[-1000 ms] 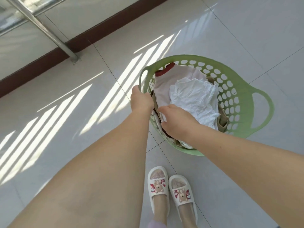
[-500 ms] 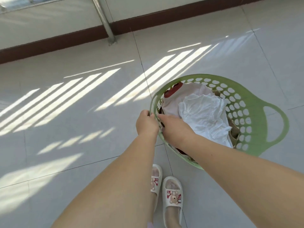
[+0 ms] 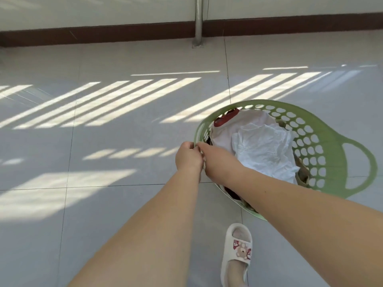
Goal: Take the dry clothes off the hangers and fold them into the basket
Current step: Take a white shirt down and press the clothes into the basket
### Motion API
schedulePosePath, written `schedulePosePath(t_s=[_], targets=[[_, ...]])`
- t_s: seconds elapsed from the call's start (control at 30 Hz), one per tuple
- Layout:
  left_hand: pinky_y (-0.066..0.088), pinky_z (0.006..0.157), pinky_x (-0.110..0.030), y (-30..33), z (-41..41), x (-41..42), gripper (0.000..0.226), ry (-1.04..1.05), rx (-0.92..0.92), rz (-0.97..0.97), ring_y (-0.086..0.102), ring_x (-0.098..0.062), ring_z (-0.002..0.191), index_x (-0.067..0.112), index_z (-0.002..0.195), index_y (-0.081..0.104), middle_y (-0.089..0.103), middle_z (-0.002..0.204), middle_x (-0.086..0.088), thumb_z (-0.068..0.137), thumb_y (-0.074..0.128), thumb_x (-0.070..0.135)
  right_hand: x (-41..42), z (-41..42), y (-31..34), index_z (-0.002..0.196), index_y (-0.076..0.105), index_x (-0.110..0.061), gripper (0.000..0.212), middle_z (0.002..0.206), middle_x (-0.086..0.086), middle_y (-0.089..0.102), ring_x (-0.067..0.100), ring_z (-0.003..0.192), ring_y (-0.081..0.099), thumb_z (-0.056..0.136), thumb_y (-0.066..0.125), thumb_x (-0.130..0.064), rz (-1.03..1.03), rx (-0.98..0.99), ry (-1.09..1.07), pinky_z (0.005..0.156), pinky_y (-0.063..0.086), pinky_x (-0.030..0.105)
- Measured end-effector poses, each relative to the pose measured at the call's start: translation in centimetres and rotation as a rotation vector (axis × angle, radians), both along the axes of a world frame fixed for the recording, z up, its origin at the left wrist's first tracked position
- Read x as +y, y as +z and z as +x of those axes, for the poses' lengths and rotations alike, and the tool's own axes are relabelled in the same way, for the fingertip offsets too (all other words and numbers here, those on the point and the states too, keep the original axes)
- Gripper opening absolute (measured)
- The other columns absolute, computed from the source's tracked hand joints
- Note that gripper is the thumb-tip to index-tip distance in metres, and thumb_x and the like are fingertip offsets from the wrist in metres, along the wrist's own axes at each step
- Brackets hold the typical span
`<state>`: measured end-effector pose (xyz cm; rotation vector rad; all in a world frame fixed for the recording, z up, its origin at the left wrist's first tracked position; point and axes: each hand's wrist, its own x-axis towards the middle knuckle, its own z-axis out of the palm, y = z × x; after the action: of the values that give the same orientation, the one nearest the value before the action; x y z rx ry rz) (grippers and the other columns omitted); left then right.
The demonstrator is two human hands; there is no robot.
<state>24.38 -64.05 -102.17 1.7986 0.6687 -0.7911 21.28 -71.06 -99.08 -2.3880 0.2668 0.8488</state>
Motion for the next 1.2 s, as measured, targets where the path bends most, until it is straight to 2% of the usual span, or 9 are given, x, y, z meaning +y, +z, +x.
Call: schedulePosePath(t_s=[0.17, 0.3, 0.43, 0.57, 0.67, 0.9, 1.1, 1.17, 1.2], targets=[[0.054, 0.076, -0.041, 0.1, 2.9, 7.2, 0.018, 0.050, -0.004, 0.001, 0.053, -0.023, 0.066, 0.019, 0.074, 0.053, 0.058, 0.072, -0.005, 0.090, 0.048, 0.012, 6.7, 2.6, 0.1, 0.130, 0.039, -0.013, 0.048, 0.089, 0.001, 0.049, 0.019, 0.080, 0.047, 0.085, 0.040, 0.005, 0.016, -0.031, 0.029, 0.057, 0.035, 0.027], [0.054, 0.079, -0.043, 0.3, 5.3, 13.7, 0.013, 0.107, 0.010, -0.017, 0.050, -0.018, 0.059, 0.014, 0.081, 0.056, 0.055, 0.067, -0.004, 0.091, 0.048, 0.010, 12.9, 5.0, -0.2, 0.133, 0.035, -0.017, 0.052, 0.089, 0.001, 0.051, 0.021, 0.079, 0.049, 0.086, 0.040, 0.003, 0.022, -0.018, 0.073, 0.054, 0.037, 0.028], [0.054, 0.080, -0.046, 0.6, 7.8, 19.7, 0.011, 0.135, 0.001, 0.018, 0.051, -0.019, 0.060, 0.013, 0.086, 0.055, 0.054, 0.066, -0.004, 0.091, 0.046, 0.009, 18.0, 7.4, -0.1, 0.137, 0.029, -0.019, 0.058, 0.108, 0.008, 0.054, 0.026, 0.093, 0.055, 0.084, 0.042, 0.002, -0.029, 0.003, 0.166, 0.066, 0.042, 0.034], [0.054, 0.081, -0.047, 0.8, 9.6, 25.5, 0.018, 0.206, -0.004, 0.057, 0.050, -0.017, 0.060, 0.019, 0.079, 0.053, 0.052, 0.067, -0.003, 0.094, 0.045, 0.013, 21.5, 9.2, 0.3, 0.135, 0.032, -0.019, 0.058, 0.102, 0.005, 0.052, 0.026, 0.092, 0.052, 0.083, 0.040, 0.004, -0.064, 0.030, 0.205, 0.078, 0.049, 0.039], [0.053, 0.083, -0.047, 1.1, 10.3, 28.8, 0.024, 0.250, -0.019, 0.097, 0.049, -0.019, 0.064, 0.021, 0.072, 0.052, 0.051, 0.065, -0.004, 0.095, 0.046, 0.014, 22.9, 9.7, 0.5, 0.140, 0.029, -0.018, 0.059, 0.121, 0.008, 0.054, 0.028, 0.108, 0.054, 0.086, 0.040, 0.003, -0.074, 0.058, 0.226, 0.088, 0.050, 0.044], [0.053, 0.085, -0.052, 0.8, 9.9, 35.1, 0.023, 0.354, -0.047, 0.202, 0.051, -0.025, 0.064, 0.019, 0.076, 0.055, 0.051, 0.061, -0.006, 0.095, 0.045, 0.011, 25.7, 10.0, 0.9, 0.142, 0.027, -0.021, 0.057, 0.130, 0.007, 0.050, 0.027, 0.115, 0.051, 0.091, 0.041, -0.002, -0.088, 0.103, 0.277, 0.092, 0.049, 0.042], [0.052, 0.087, -0.049, 0.4, 8.0, 38.1, 0.018, 0.376, -0.033, 0.231, 0.057, -0.028, 0.074, 0.018, 0.085, 0.054, 0.056, 0.069, -0.009, 0.095, 0.041, 0.013, 27.4, 9.6, 1.6, 0.147, 0.018, -0.023, 0.062, 0.135, 0.005, 0.048, 0.026, 0.119, 0.049, 0.093, 0.040, -0.003, -0.125, 0.140, 0.299, 0.094, 0.047, 0.041], [0.052, 0.086, -0.048, 0.8, 7.5, 38.2, 0.019, 0.336, -0.030, 0.270, 0.060, -0.033, 0.083, 0.016, 0.084, 0.055, 0.062, 0.084, -0.015, 0.095, 0.039, 0.014, 28.0, 9.4, 2.1, 0.147, 0.018, -0.022, 0.062, 0.135, 0.006, 0.049, 0.026, 0.119, 0.049, 0.093, 0.040, -0.003, -0.127, 0.137, 0.302, 0.094, 0.048, 0.041], [0.050, 0.085, -0.046, 1.3, 7.3, 37.9, 0.017, 0.301, -0.027, 0.291, 0.060, -0.036, 0.089, 0.013, 0.093, 0.055, 0.063, 0.096, -0.017, 0.094, 0.038, 0.012, 28.2, 9.4, 2.4, 0.147, 0.018, -0.022, 0.062, 0.134, 0.007, 0.049, 0.026, 0.118, 0.050, 0.093, 0.040, -0.002, -0.127, 0.133, 0.300, 0.093, 0.048, 0.041]])
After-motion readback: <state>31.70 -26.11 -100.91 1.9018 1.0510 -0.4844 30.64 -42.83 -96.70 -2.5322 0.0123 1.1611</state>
